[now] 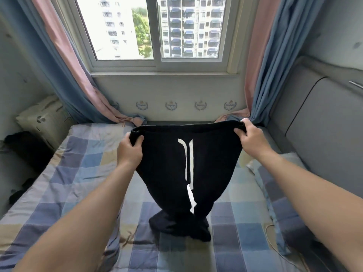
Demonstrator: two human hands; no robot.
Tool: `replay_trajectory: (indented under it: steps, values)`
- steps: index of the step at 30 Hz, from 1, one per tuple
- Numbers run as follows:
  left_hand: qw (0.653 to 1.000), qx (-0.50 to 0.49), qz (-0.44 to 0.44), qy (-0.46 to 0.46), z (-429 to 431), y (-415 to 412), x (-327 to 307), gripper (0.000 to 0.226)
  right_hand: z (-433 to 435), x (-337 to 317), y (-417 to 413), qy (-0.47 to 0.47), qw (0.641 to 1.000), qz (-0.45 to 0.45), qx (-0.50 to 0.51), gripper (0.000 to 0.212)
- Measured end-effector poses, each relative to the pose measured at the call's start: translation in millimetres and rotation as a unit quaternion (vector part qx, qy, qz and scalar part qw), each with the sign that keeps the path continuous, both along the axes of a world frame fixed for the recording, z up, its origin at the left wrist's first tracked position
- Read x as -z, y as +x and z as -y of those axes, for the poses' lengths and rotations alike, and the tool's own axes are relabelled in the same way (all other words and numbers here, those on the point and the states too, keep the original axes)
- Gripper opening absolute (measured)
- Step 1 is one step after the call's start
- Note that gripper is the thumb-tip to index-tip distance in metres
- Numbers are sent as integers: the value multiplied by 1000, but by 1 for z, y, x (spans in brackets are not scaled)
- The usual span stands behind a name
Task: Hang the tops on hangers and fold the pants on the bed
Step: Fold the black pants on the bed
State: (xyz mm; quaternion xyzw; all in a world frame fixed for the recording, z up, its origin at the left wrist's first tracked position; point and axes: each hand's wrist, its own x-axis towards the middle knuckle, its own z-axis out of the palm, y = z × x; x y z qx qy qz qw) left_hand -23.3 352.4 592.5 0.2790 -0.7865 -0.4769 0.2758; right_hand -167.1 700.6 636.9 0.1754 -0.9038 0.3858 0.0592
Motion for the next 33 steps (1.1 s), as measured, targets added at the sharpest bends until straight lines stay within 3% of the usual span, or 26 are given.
replay_trajectory:
  steps: [5,11,17,21,25,29,33]
  values:
    - [994,-6,-97,-56,18,-40,-107,16,20,-113,-32,-8,993,-113,-33,21]
    - [980,-25,-166,-108,31,-64,-239,38,28,-239,-57,-8,972,-234,-4,18]
    - [971,-35,-196,-135,37,-75,-339,36,32,-333,-62,-32,961,-272,35,29]
    - [983,-27,-181,-10,32,-80,-380,42,39,-375,-62,-94,968,-228,37,37]
    - [971,-8,-199,133,13,-80,-412,49,55,-406,-53,-194,973,-123,17,25]
    - [954,59,-231,184,-18,-72,-437,43,74,-430,-33,-238,968,-63,-47,32]
    - [924,186,-268,199,-56,-61,-457,23,92,-446,-8,-207,969,-89,-95,48]
